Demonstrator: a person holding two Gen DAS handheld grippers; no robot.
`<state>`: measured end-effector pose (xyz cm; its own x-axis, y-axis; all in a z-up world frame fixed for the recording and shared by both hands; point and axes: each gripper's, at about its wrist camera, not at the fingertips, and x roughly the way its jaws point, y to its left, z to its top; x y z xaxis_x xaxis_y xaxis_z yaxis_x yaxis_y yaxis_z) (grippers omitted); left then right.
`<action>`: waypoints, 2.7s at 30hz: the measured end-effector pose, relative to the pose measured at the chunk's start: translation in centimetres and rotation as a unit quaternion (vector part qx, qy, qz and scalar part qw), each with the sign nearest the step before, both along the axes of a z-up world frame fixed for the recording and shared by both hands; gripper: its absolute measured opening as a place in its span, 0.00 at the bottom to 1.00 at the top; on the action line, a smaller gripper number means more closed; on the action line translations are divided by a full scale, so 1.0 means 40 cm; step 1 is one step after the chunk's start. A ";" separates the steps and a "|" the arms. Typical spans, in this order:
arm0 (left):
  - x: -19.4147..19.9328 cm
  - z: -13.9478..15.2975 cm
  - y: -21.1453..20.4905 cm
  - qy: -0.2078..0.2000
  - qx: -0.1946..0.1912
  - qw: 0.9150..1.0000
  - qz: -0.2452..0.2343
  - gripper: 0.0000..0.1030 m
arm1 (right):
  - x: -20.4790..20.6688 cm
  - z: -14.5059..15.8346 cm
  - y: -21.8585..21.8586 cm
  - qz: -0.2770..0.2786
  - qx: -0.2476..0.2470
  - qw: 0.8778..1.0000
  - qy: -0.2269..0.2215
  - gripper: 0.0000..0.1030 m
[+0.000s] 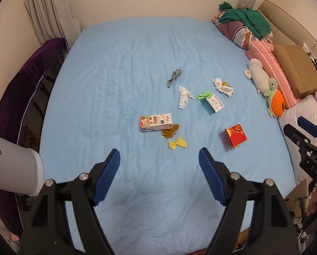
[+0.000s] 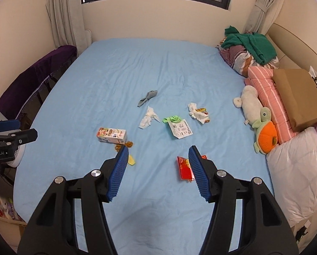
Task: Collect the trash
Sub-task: 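Move both open tools back over the bed, then grasp the red envelope with the right tool, then grasp the white instruction leaflet with the left tool, then carry the red envelope and white leaflet over to the grey bin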
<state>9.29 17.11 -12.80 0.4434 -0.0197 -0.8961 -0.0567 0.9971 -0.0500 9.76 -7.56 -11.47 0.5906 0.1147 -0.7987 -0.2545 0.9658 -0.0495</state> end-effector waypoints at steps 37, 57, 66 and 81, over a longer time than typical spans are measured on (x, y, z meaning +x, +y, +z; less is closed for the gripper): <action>0.367 -0.739 -0.363 0.107 -0.003 0.989 -0.103 0.74 | 0.263 -0.837 -0.169 -0.047 -0.055 0.993 0.091 0.29; 0.678 -0.798 -0.531 0.081 -0.030 0.991 -0.101 0.74 | 0.525 -0.808 -0.289 -0.059 -0.044 0.996 0.049 0.01; 0.730 -0.856 -0.568 0.101 -0.062 0.987 -0.108 0.11 | 0.552 -0.820 -0.297 -0.057 -0.048 0.996 0.045 0.01; 0.617 -0.725 -0.525 0.086 -0.024 0.988 -0.125 0.01 | 0.540 -0.714 -0.286 -0.053 -0.030 0.997 0.043 0.01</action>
<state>33.98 -3.88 -41.80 0.2598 -0.1545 -0.9532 0.1799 0.9776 -0.1094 31.37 -19.01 -40.02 0.5263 0.0057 -0.8503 -0.1567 0.9835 -0.0904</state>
